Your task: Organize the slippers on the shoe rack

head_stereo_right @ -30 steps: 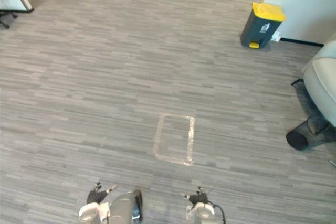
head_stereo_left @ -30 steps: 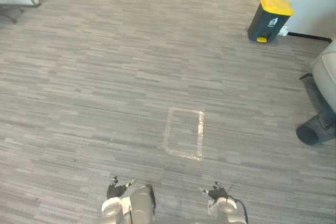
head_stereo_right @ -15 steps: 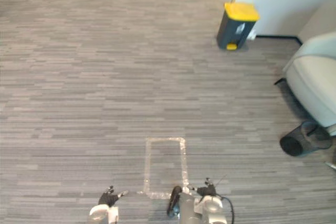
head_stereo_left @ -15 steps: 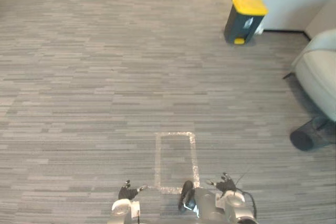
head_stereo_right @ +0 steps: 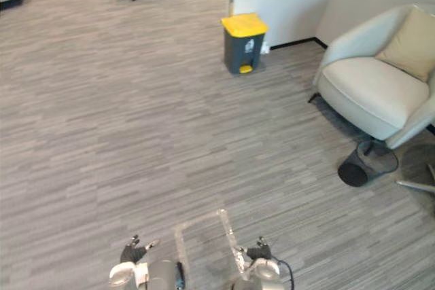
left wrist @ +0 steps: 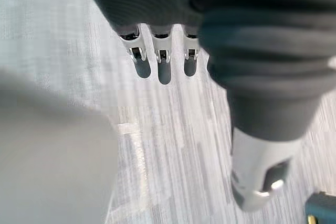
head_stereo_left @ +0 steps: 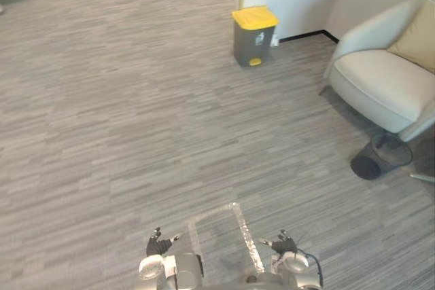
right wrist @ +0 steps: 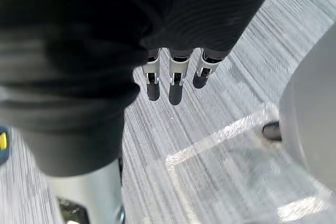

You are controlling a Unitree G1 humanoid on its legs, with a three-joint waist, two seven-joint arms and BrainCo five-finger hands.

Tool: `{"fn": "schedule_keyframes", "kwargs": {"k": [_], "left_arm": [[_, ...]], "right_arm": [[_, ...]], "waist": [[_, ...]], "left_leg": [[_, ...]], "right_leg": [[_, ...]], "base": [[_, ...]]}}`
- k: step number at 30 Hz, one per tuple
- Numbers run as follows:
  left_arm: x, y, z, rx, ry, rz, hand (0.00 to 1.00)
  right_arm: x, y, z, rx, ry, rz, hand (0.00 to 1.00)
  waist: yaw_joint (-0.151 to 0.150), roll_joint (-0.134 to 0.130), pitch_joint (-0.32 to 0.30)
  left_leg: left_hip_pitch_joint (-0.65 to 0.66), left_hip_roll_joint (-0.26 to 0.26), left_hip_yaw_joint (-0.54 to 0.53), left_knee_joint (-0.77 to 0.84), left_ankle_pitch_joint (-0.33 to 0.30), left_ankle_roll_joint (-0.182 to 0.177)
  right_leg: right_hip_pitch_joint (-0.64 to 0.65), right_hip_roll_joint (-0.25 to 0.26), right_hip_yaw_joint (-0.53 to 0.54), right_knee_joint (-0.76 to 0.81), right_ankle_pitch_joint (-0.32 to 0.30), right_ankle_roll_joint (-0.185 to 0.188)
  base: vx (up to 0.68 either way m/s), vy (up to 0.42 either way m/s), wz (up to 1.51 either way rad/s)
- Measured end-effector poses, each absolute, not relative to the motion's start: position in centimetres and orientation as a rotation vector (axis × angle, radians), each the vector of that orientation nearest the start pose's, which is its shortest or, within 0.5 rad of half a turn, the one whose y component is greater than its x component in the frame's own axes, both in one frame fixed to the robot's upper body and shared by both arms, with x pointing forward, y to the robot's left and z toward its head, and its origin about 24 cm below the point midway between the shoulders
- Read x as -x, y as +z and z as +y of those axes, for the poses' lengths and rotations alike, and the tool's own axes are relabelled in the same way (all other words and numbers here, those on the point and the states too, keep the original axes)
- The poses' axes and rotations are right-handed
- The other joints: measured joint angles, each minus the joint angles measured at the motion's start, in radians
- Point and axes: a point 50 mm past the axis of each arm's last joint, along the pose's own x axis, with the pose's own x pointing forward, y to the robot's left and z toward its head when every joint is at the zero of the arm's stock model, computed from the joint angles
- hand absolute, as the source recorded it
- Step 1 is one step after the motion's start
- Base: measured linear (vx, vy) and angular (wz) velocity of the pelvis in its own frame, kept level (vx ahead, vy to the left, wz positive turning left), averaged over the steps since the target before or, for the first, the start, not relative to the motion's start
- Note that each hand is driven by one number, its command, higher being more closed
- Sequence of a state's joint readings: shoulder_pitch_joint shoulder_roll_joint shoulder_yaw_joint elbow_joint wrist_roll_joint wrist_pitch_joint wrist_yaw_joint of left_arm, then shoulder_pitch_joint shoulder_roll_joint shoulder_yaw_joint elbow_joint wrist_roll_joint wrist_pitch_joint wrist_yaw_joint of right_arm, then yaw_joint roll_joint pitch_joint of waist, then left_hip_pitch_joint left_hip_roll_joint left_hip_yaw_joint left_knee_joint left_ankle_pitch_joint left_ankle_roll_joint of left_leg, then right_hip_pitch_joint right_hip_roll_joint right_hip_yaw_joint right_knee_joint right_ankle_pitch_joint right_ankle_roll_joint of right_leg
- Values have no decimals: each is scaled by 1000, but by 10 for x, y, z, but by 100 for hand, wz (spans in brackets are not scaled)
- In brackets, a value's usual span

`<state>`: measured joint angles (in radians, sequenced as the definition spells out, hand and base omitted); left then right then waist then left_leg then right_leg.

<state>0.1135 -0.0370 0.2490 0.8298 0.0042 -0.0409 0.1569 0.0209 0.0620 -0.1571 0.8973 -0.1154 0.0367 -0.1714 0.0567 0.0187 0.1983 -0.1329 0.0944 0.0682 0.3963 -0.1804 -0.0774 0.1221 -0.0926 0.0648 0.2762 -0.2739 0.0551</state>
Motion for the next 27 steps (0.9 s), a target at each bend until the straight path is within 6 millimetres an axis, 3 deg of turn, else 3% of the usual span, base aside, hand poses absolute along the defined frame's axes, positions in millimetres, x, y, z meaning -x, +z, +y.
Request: {"fn": "schedule_keyframes", "kwargs": {"k": [3, 4, 6, 7, 8, 9, 10, 11, 12, 13, 14, 16, 18, 19, 21, 22, 23, 24, 26, 27], "left_arm": [[-118, -143, 195, 54, 420, 915, 0], [-117, -143, 197, 47, 423, 923, 0], [-114, -145, 198, 44, 426, 935, 0], [-111, -146, 198, 36, 424, 949, 0], [-111, -147, 198, 33, 420, 955, 0], [-110, -149, 196, 22, 399, 973, 0], [-110, -150, 195, 18, 392, 978, 0], [-111, -151, 196, -5, 366, 986, 0], [-112, -151, 197, -9, 362, 988, 0], [-113, -152, 195, -16, 338, 1000, 0], [-112, -154, 188, -8, 320, 1012, 0], [-111, -155, 181, -3, 297, 1024, 0], [-114, -154, 180, -20, 276, 1014, 0], [-117, -152, 180, -8, 277, 993, 0], [-117, -150, 181, 8, 297, 972, 0], [-119, -149, 181, 10, 297, 960, 0], [-119, -148, 181, 10, 297, 959, 0], [-121, -147, 180, 10, 297, 949, 0], [-121, -147, 182, 11, 301, 945, 0], [-121, -147, 179, 23, 302, 949, 0]], "right_arm": [[-137, -146, -156, 55, -225, 981, 0], [-135, -147, -156, 54, -226, 986, 0], [-135, -147, -156, 53, -225, 984, 0], [-138, -146, -157, 55, -224, 977, 0], [-138, -145, -158, 57, -224, 975, 0], [-140, -145, -159, 61, -224, 968, 0], [-140, -146, -158, 60, -221, 973, 0], [-141, -147, -156, 61, -210, 986, 0], [-141, -148, -156, 61, -208, 989, 0], [-142, -149, -161, 76, -211, 998, 0], [-143, -148, -169, 98, -219, 1000, 0], [-142, -148, -181, 117, -240, 998, 0], [-139, -148, -187, 107, -273, 1005, 0], [-135, -149, -189, 113, -277, 1010, 0], [-134, -149, -192, 123, -280, 1011, 0], [-134, -149, -193, 126, -282, 1011, 0], [-134, -149, -193, 126, -283, 1011, 0], [-134, -149, -194, 123, -287, 1011, 0], [-134, -148, -194, 124, -290, 1009, 0], [-133, -147, -198, 131, -299, 1006, 0]], "waist": [[6, -33, -13], [5, -43, -17], [5, -43, -18], [3, -42, -21], [0, -40, -22], [-6, -29, -27], [-7, -27, -29], [-8, -30, -31], [-8, -33, -32], [-12, -32, -37], [-17, 5, -35], [-26, 20, -35], [-30, 27, -24], [-29, 26, -19], [-7, 40, -18], [0, 43, -15], [0, 42, -15], [2, 33, -9], [1, 29, -6], [1, 39, -12]], "left_leg": [[39, -14, 76, -4, -48, 29], [96, -17, 139, -36, -56, 38], [148, -11, 196, -67, -52, 48], [218, -7, 262, -117, -52, 50], [230, -4, 275, -126, -52, 50], [262, 13, 303, -154, -51, 49], [268, 18, 310, -159, -51, 48], [279, 25, 333, -171, -49, 44], [279, 21, 335, -171, -49, 44], [288, 11, 332, -181, -49, 43], [305, 22, 326, -190, -33, 20], [320, 31, 317, -171, -31, 15], [306, 68, 297, -40, -35, 8], [245, 120, 293, 170, -34, 9], [147, 189, 241, 411, -42, 34], [117, 179, 190, 430, -105, 30], [107, 169, 175, 421, -120, 27], [74, 107, 100, 320, -155, 20], [62, 58, 30, 196, -155, 18], [65, 14, -77, 36, -84, -8]], "right_leg": [[-16, -37, 8, 28, 29, 8], [-58, -52, 14, 121, 38, 15], [-98, -66, -6, 212, 47, 27], [-150, -98, -111, 314, 27, 41], [-157, -106, -150, 322, 22, 37], [-167, -128, -326, 313, 9, 14], [-168, -130, -375, 300, 11, 12], [-173, -123, -526, 188, 44, -24], [-176, -119, -542, 159, 61, -33], [-160, -104, -574, 98, 78, -68], [-151, -76, -555, 68, 99, -78], [-126, -55, -531, 41, 98, -77], [-64, -30, -520, -11, 98, -76], [-17, 2, -492, -61, 99, -75], [5, 43, -431, -76, 73, -94], [7, 48, -383, -62, 58, -96], [7, 46, -370, -60, 56, -94], [4, 27, -313, -46, 52, -83], [-8, 12, -269, -17, 40, -57], [-28, 10, -226, 21, 21, -25]], "base": [[213, 250, -78], [259, 263, -87], [209, 149, -105], [203, 97, -112], [234, 81, -109], [156, 23, -53], [240, -22, -80], [204, -58, -53], [255, -124, -77], [223, -108, -71], [222, -98, -70], [195, -88, -47], [162, -137, -34], [71, -116, -32], [112, -13, -90], [122, 67, -108], [168, 120, -129], [119, 101, -92], [171, 227, -96], [214, 294, -98]]}}
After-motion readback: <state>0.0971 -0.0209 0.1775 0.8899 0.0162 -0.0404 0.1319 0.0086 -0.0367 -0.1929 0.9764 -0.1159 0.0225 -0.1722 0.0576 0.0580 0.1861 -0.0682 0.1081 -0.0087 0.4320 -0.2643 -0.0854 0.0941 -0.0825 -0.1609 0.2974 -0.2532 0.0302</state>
